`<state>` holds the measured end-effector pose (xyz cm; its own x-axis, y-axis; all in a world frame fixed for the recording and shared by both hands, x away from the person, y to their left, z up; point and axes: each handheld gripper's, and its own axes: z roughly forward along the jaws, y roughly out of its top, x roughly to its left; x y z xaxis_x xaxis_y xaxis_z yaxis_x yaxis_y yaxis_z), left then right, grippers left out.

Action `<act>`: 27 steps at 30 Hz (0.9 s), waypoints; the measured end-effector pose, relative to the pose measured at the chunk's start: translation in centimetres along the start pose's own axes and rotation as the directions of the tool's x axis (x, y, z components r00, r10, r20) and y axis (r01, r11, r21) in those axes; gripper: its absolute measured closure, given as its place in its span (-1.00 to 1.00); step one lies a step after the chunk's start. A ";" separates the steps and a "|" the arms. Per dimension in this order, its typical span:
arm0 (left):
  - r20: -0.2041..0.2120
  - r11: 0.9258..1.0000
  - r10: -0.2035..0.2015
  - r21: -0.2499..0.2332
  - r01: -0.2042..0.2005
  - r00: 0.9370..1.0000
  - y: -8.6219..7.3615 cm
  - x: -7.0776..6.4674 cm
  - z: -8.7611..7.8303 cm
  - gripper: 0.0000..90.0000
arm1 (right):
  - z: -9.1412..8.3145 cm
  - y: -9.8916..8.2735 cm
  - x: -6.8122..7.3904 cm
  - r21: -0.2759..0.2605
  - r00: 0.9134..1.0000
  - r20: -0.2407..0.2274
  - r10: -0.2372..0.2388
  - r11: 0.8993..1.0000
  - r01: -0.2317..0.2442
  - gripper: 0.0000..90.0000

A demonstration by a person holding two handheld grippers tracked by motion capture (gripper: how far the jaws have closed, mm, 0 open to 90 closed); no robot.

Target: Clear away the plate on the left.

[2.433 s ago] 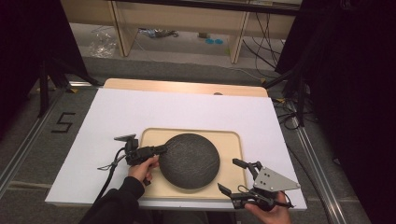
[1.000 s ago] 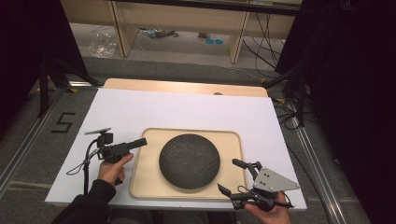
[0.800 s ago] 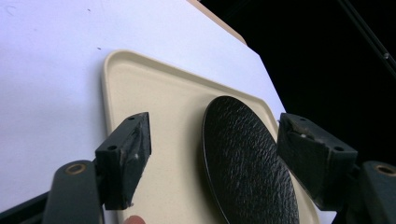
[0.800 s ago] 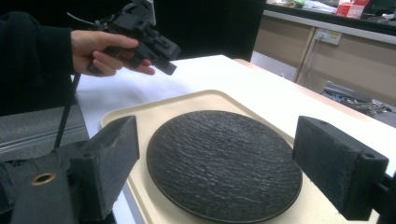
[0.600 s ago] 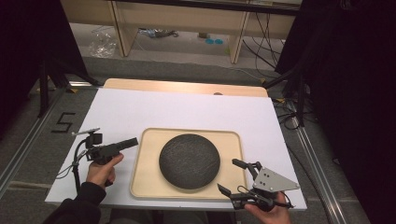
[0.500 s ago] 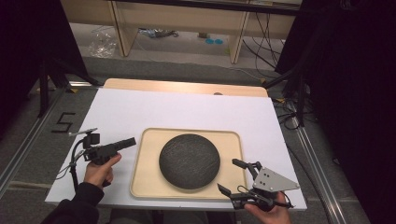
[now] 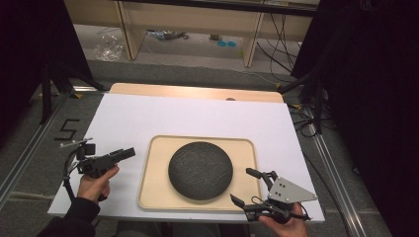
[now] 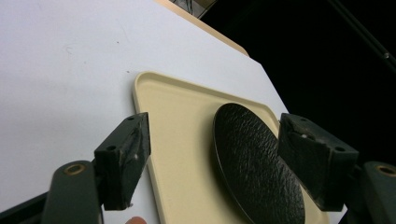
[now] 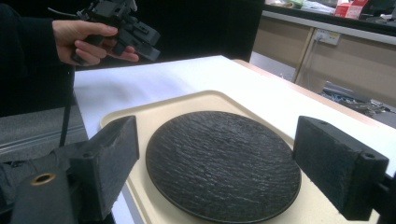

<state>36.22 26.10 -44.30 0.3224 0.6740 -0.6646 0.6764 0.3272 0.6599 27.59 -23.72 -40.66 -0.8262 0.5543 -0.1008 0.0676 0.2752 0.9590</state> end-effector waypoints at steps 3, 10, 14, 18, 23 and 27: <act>0.000 1.000 0.011 -0.003 -0.011 1.000 -0.1 -0.1 -0.3 -0.43 | 0.0 0.0 0.0 -0.011 1.000 -0.001 0.005 1.000 -0.006 -0.65; -0.005 0.999 0.037 -0.014 -0.037 0.999 -0.3 -0.3 -1.2 -0.43 | 0.0 0.0 0.0 0.000 1.000 0.000 -0.001 1.000 0.001 -0.65; -0.012 0.998 0.061 -0.021 -0.061 0.998 -0.4 -0.3 -1.8 -0.43 | 0.0 0.0 0.0 -0.001 1.000 0.000 0.002 1.000 -0.002 -0.65; -0.023 0.995 0.095 -0.013 -0.095 0.995 -0.7 -0.4 -2.3 -0.43 | 0.0 0.0 0.0 -0.006 1.000 0.003 0.001 1.000 -0.001 -0.65; -0.021 0.991 0.134 -0.008 -0.134 0.991 -1.0 -0.7 -3.0 -0.43 | 0.0 0.0 0.0 -0.005 1.000 0.001 0.001 1.000 -0.001 -0.65; -0.032 0.985 0.169 -0.021 -0.169 0.985 -1.2 -0.9 -3.5 -0.43 | -0.1 0.1 0.0 0.000 1.000 0.005 0.001 1.000 -0.001 -0.65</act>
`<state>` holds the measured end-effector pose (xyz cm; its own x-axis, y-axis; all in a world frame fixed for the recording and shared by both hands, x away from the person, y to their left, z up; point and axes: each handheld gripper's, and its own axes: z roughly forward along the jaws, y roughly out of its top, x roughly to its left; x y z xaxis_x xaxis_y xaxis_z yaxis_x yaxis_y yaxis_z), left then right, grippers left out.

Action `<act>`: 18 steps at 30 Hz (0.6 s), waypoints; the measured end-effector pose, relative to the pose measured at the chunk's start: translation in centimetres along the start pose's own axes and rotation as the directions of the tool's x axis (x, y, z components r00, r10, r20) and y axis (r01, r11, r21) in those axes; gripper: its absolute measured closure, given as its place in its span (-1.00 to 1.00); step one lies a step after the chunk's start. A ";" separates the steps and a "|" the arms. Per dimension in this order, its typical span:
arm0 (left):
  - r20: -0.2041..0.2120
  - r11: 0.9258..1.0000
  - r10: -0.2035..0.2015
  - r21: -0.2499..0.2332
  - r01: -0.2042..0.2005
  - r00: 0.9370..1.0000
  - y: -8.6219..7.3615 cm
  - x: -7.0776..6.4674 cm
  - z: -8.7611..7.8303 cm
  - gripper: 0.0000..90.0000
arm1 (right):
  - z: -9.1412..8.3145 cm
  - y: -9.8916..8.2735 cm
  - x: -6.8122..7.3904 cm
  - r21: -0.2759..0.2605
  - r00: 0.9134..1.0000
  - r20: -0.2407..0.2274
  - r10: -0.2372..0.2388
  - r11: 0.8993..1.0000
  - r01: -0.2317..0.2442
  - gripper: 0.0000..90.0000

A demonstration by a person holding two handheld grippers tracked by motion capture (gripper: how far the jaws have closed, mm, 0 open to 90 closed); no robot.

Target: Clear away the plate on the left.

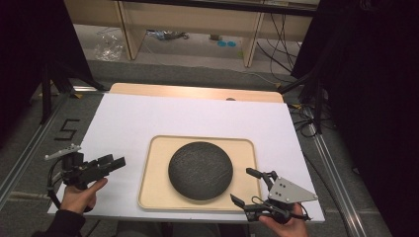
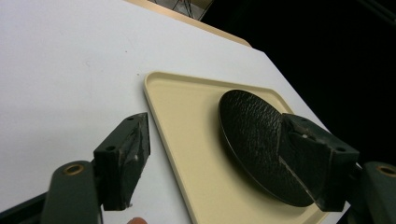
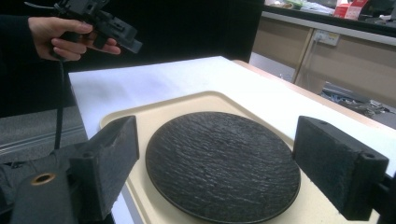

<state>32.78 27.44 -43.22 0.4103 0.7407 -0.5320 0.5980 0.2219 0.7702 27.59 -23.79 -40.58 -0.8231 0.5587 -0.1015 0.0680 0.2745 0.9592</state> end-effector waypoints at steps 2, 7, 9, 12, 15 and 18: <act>-0.002 1.000 0.013 0.005 -0.013 1.000 -0.1 -0.1 -0.3 -0.43 | 0.1 -0.1 0.0 -0.009 1.000 -0.008 0.000 1.000 0.000 -0.65; 0.011 1.000 0.008 0.001 -0.008 1.000 -0.5 -0.4 -0.9 -0.43 | 0.1 0.0 0.1 -0.004 1.000 -0.002 0.000 1.000 0.000 -0.65; 0.011 1.000 0.026 0.005 -0.026 1.000 -0.7 -0.7 -1.1 -0.43 | 0.0 0.0 0.0 0.001 1.000 0.002 0.001 1.000 -0.001 -0.65; 0.008 0.998 0.055 0.018 -0.056 0.998 -1.0 -1.0 -1.3 -0.43 | 0.0 0.0 0.0 0.002 1.000 0.001 -0.005 1.000 0.005 -0.65; -0.001 0.996 0.087 0.020 -0.087 0.996 -1.3 -1.5 -1.5 -0.43 | 0.0 0.0 0.0 -0.003 1.000 0.001 0.000 1.000 0.000 -0.65; -0.001 0.994 0.105 0.024 -0.105 0.994 -1.7 -1.7 -1.7 -0.43 | 0.0 0.0 0.1 0.000 1.000 -0.001 -0.002 1.000 0.002 -0.65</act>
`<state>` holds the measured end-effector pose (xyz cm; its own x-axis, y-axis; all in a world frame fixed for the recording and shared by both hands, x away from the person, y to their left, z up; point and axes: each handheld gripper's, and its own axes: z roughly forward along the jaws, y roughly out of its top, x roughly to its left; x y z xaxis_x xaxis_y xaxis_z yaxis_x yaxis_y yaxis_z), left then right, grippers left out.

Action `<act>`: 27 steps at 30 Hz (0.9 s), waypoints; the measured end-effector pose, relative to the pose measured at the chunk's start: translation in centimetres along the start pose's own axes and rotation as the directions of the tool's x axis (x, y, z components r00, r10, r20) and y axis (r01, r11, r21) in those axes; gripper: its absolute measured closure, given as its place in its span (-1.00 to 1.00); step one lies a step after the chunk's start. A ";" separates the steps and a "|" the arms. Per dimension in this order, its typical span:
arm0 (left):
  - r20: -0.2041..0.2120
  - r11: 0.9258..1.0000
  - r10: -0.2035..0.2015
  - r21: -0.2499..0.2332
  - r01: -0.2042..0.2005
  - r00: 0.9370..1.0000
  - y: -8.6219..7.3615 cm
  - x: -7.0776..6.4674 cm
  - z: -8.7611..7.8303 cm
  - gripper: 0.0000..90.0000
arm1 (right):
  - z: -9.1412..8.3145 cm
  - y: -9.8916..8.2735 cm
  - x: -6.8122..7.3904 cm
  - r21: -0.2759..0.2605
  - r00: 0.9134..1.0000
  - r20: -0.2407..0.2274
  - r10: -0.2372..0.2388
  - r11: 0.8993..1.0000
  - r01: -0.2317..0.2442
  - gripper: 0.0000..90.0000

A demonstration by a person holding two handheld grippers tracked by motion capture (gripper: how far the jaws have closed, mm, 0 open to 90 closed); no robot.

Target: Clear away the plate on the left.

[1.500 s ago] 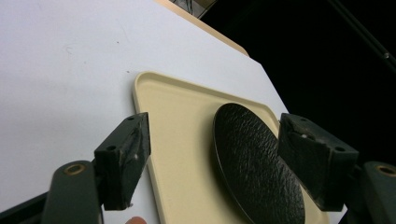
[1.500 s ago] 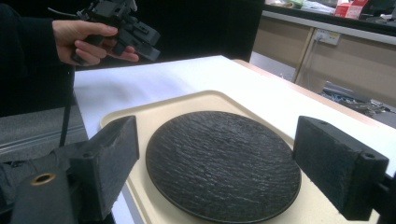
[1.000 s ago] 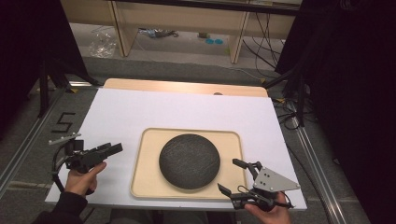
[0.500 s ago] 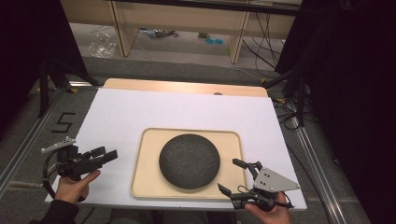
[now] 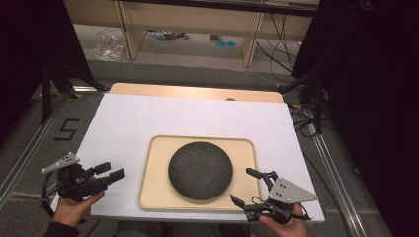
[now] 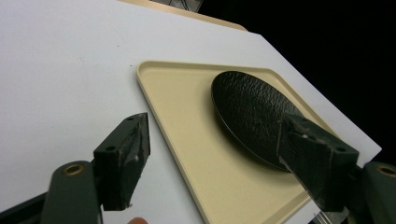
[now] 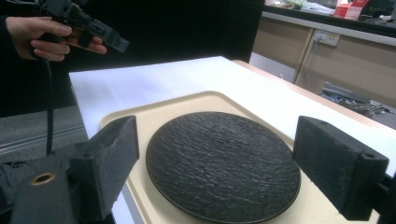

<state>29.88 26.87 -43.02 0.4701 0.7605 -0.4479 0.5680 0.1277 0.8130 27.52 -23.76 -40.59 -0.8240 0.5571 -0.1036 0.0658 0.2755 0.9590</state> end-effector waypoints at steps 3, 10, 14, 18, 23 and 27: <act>-0.022 0.999 0.032 0.020 -0.032 0.999 -0.2 -0.3 -0.4 -0.44 | 0.0 0.0 0.0 -0.001 1.000 0.000 0.001 1.000 -0.001 -0.65; -0.012 0.999 0.051 0.016 -0.050 0.999 -0.5 -1.1 -0.9 -0.44 | 0.1 0.0 0.1 -0.007 1.000 0.006 0.001 1.000 -0.001 -0.65; -0.011 0.999 0.053 0.004 -0.053 0.999 -0.8 -1.7 -1.4 -0.44 | 0.0 0.1 0.1 0.001 1.000 -0.002 -0.001 1.000 0.001 -0.65; -0.021 0.996 0.093 0.015 -0.093 0.995 -0.9 -2.1 -1.8 -0.44 | 0.0 0.1 0.1 -0.001 1.000 -0.001 0.000 1.000 0.000 -0.65; -0.026 0.996 0.090 0.009 -0.089 0.996 -1.0 -2.2 -2.2 -0.44 | 0.1 0.1 0.1 -0.008 1.000 0.003 0.000 1.000 0.000 -0.65; -0.020 0.996 0.093 0.015 -0.093 0.995 -1.1 -2.4 -2.2 -0.44 | 0.0 0.1 0.1 -0.006 1.000 -0.006 -0.002 1.000 0.002 -0.65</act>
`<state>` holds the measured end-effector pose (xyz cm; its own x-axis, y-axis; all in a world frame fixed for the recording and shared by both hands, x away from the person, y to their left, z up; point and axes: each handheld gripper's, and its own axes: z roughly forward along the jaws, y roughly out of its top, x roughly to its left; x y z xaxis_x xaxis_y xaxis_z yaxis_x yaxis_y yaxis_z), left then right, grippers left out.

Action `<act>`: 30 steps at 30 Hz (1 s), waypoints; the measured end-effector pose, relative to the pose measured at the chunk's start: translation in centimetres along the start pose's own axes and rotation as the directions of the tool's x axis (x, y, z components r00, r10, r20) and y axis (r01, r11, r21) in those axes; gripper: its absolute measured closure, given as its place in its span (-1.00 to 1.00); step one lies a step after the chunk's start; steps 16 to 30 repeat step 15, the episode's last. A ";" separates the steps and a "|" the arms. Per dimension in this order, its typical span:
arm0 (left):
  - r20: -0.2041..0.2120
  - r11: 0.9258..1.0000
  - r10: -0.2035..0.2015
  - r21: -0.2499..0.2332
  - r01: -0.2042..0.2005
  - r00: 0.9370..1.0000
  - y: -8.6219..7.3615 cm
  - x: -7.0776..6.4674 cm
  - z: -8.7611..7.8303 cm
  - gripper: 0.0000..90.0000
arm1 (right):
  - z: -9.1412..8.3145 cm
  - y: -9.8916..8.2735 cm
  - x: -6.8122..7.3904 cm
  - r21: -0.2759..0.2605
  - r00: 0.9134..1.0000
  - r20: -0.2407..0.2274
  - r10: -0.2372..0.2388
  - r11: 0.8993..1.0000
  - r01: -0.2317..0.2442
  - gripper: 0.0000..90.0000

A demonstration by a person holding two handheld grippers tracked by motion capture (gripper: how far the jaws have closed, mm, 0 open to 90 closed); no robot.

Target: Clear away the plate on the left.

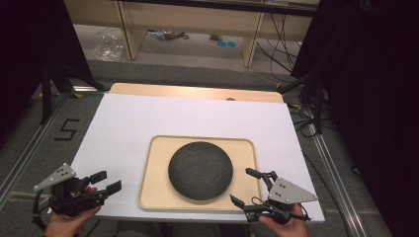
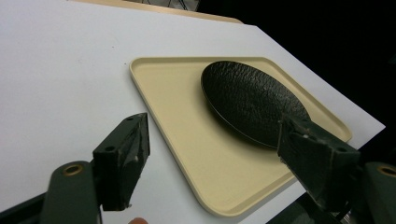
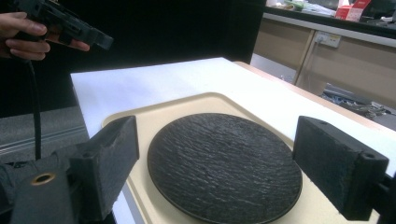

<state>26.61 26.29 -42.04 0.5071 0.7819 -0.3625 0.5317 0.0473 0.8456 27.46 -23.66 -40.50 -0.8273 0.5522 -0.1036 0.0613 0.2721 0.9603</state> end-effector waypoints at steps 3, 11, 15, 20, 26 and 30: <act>0.003 1.000 -0.004 0.004 0.004 1.000 0.0 -0.2 0.0 -0.44 | 0.0 0.0 0.1 -0.005 1.000 0.006 -0.002 1.000 0.002 -0.65; 0.004 1.000 -0.001 0.010 0.001 1.000 -0.1 -0.3 0.4 -0.44 | 0.1 0.0 0.1 -0.006 1.000 0.004 -0.002 1.000 0.002 -0.65; 0.003 1.000 -0.001 0.006 0.001 1.000 -0.1 -0.3 0.4 -0.44 | 0.1 0.0 0.1 -0.007 1.000 0.004 0.000 1.000 0.000 -0.65; 0.003 1.000 -0.001 0.006 0.001 1.000 -0.1 -0.3 0.4 -0.44 | 0.1 0.0 0.1 -0.007 1.000 0.004 0.000 1.000 0.000 -0.65; 0.003 1.000 -0.001 0.006 0.001 1.000 -0.1 -0.3 0.4 -0.44 | 0.1 0.0 0.1 -0.007 1.000 0.004 0.000 1.000 0.000 -0.65; 0.003 1.000 -0.001 0.006 0.001 1.000 -0.1 -0.3 0.4 -0.44 | 0.1 0.0 0.1 -0.007 1.000 0.004 0.000 1.000 0.000 -0.65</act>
